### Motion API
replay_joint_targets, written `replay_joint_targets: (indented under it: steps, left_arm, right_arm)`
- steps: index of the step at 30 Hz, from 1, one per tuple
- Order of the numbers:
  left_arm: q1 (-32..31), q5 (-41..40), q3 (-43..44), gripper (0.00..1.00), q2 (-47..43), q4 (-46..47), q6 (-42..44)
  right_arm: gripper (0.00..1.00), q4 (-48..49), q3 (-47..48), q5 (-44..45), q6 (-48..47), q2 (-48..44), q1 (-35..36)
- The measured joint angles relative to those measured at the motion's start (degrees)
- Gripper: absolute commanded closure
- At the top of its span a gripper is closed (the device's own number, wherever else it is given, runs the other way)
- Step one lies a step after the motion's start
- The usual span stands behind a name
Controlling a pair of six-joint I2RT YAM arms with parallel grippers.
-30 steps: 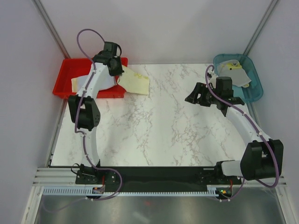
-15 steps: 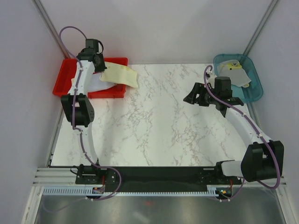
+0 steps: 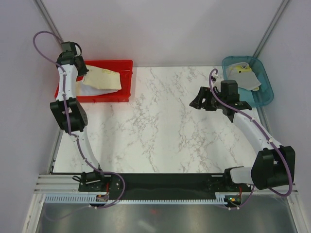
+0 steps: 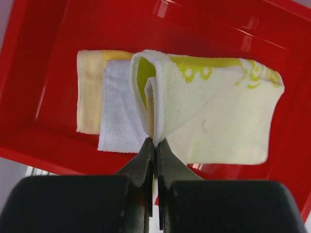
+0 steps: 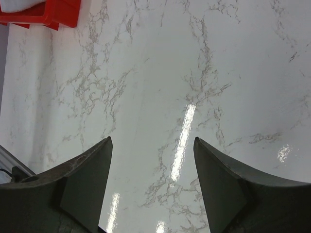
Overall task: Fold and stack the towels
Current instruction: Neatly place the folded towel into the bin
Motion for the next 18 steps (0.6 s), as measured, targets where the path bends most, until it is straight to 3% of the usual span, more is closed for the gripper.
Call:
replay_joint_targets:
  steps: [4,5,6,7,10,12,18]
  left_arm:
    - [3.37,0.76,-0.17,0.95,0.83,2.56,0.13]
    - [4.02,0.90,-0.61,0.89,1.14,3.45,0.39]
    - [4.68,0.94,-1.22,0.71,1.68,4.24,0.74]
    - [5.18,0.79,-1.53,0.64,2.54,4.81,1.29]
    - [5.95,-0.63,-2.51,0.57,5.92,6.40,1.70]
    - [6.14,-2.08,-3.39,0.42,8.66,6.45,1.81]
    - [6.12,-5.70,-3.48,0.34,11.89,6.45,1.90]
  right_arm:
    - [0.24,0.00,0.00,0.66,-0.44,0.00,0.22]
    - [0.24,0.00,0.00,0.83,-0.48,0.00,0.26]
    - [0.23,0.00,0.00,1.03,-0.57,0.00,0.33]
    - [0.23,0.00,0.00,1.20,-0.61,0.00,0.35]
    - [0.24,0.00,0.09,1.53,-0.66,0.13,0.35]
    - [0.23,0.00,0.37,1.79,-0.70,0.48,0.37]
    - [0.23,-0.02,0.52,2.99,-1.03,0.98,0.72]
